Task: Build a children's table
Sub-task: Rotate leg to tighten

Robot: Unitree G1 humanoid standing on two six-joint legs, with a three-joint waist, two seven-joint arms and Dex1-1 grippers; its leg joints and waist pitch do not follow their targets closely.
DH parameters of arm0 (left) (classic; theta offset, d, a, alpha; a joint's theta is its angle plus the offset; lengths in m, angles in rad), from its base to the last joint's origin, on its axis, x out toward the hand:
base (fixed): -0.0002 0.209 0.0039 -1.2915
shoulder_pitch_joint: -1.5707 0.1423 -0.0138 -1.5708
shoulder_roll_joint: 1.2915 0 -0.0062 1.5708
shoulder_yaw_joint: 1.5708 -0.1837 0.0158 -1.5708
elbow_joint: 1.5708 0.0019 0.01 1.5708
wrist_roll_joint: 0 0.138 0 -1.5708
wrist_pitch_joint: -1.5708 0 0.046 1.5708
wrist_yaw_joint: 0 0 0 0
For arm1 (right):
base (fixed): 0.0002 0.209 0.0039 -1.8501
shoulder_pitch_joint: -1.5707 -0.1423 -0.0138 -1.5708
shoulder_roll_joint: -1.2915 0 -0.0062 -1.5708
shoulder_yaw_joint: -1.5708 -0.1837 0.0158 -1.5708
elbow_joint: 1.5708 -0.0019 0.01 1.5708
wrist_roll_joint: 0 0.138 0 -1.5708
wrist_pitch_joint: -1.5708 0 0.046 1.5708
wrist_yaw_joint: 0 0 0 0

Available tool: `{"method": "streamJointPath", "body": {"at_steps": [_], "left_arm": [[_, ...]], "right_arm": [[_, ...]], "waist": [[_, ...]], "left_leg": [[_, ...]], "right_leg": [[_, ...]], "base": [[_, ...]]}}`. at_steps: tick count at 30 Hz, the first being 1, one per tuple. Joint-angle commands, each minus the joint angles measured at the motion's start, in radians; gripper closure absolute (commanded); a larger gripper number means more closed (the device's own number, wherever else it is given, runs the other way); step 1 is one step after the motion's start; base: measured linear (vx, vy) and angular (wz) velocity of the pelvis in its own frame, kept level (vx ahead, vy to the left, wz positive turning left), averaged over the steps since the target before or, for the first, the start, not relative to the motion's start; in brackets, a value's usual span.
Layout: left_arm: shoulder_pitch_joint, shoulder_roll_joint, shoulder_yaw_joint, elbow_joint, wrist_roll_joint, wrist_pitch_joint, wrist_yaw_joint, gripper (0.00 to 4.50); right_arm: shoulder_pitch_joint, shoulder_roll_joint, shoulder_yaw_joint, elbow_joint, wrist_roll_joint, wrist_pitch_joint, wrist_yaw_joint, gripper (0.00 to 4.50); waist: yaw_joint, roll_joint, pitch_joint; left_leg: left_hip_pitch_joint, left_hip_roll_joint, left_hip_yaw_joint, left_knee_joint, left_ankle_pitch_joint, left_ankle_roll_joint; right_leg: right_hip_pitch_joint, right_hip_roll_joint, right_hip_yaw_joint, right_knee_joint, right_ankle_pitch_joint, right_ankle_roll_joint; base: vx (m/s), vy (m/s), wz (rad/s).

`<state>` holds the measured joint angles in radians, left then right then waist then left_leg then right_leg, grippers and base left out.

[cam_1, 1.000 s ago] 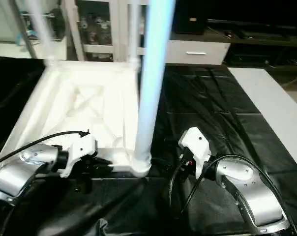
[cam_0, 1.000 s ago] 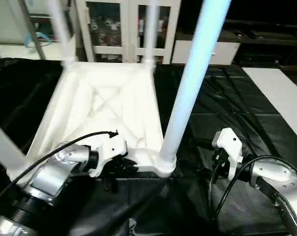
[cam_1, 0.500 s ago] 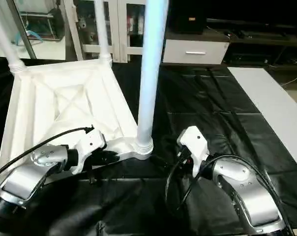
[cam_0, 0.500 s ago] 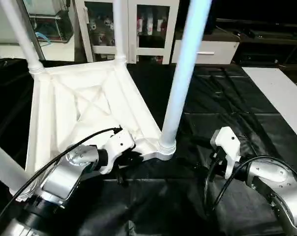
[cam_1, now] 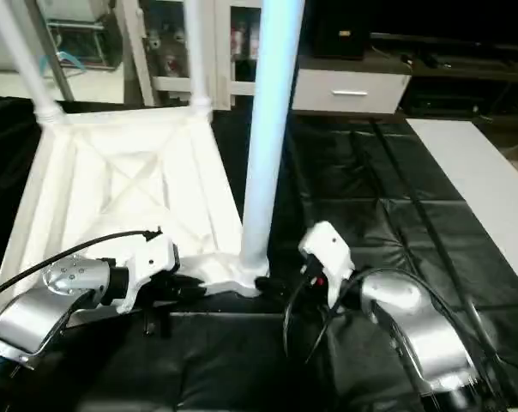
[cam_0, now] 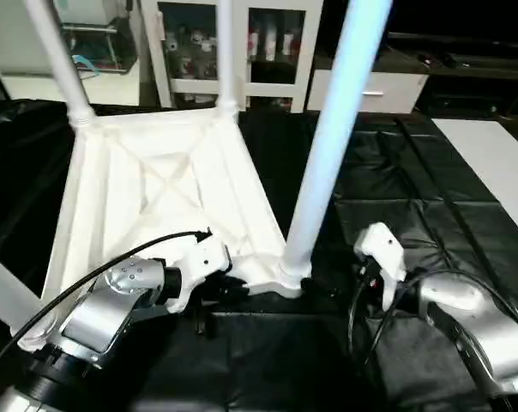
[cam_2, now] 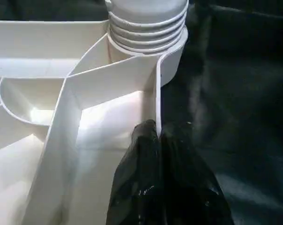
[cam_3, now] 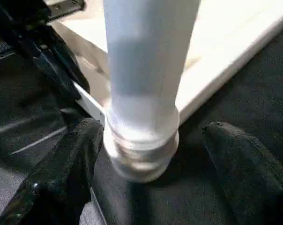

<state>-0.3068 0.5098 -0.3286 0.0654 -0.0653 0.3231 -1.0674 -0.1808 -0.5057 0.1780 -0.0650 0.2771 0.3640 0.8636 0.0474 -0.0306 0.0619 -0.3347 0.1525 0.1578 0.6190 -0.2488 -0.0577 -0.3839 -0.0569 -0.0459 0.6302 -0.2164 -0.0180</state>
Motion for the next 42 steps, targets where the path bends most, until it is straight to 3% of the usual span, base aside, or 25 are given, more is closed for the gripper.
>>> {"method": "streamJointPath", "body": {"at_steps": [1, 8, 12, 23, 25, 34, 42], "left_arm": [[-0.012, -0.010, -0.048, -0.006, -0.021, -0.044, -0.059, 4.49], [-0.023, -0.012, -0.049, 0.007, -0.016, -0.053, -0.070, 4.49], [-0.032, -0.015, -0.049, 0.018, -0.014, -0.061, -0.072, 4.49], [-0.048, -0.015, -0.047, 0.035, -0.011, -0.070, -0.075, 4.49], [-0.051, -0.015, -0.047, 0.038, -0.011, -0.071, -0.078, 4.50], [-0.055, -0.012, -0.048, 0.049, -0.012, -0.073, -0.089, 4.50], [-0.051, -0.007, -0.048, 0.051, -0.014, -0.067, -0.097, 4.50]], "right_arm": [[-0.025, -0.004, 0.019, 0.038, -0.005, -0.028, 0.038, 0.69], [-0.086, 0.007, 0.075, 0.144, -0.059, -0.096, 0.090, 0.69], [-0.101, 0.019, 0.095, 0.177, -0.075, -0.120, 0.101, 0.69], [-0.129, 0.054, 0.103, 0.236, -0.081, -0.153, 0.108, 0.69], [-0.132, 0.059, 0.101, 0.245, -0.074, -0.153, 0.113, 1.05], [-0.129, 0.074, 0.093, 0.256, -0.065, -0.154, 0.129, 1.76], [-0.129, 0.093, 0.087, 0.271, -0.068, -0.159, 0.111, 1.81]], "waist": [[-0.001, -0.007, -0.054], [0.006, -0.005, -0.053], [0.007, -0.007, -0.056], [0.009, -0.004, -0.055], [0.009, -0.005, -0.055], [0.010, -0.002, -0.055], [0.007, -0.005, -0.056]], "left_leg": [[-0.005, 0.080, -0.019, -0.081, -0.038, 0.085], [-0.004, 0.079, -0.017, -0.083, -0.058, 0.067], [-0.005, 0.079, -0.016, -0.081, -0.034, 0.072], [-0.003, 0.081, -0.011, -0.084, -0.065, 0.059], [-0.004, 0.081, -0.011, -0.084, -0.061, 0.059], [-0.004, 0.081, -0.011, -0.085, -0.071, 0.056], [-0.006, 0.081, -0.010, -0.083, -0.051, 0.065]], "right_leg": [[0.043, -0.098, 0.060, -0.071, -0.096, -0.267], [0.042, -0.099, 0.060, -0.074, -0.126, -0.262], [0.044, -0.098, 0.059, -0.068, -0.081, -0.268], [0.041, -0.097, 0.059, -0.071, -0.118, -0.261], [0.042, -0.097, 0.059, -0.071, -0.108, -0.261], [0.041, -0.098, 0.060, -0.072, -0.115, -0.262], [0.042, -0.098, 0.059, -0.069, -0.086, -0.270]], "base": [[0.000, 0.000, 0.00], [0.000, 0.000, 0.00], [0.000, 0.000, 0.00], [0.000, 0.000, 0.00], [0.000, 0.000, 0.00], [0.000, 0.000, 0.00], [0.000, 0.000, 0.00]]}}
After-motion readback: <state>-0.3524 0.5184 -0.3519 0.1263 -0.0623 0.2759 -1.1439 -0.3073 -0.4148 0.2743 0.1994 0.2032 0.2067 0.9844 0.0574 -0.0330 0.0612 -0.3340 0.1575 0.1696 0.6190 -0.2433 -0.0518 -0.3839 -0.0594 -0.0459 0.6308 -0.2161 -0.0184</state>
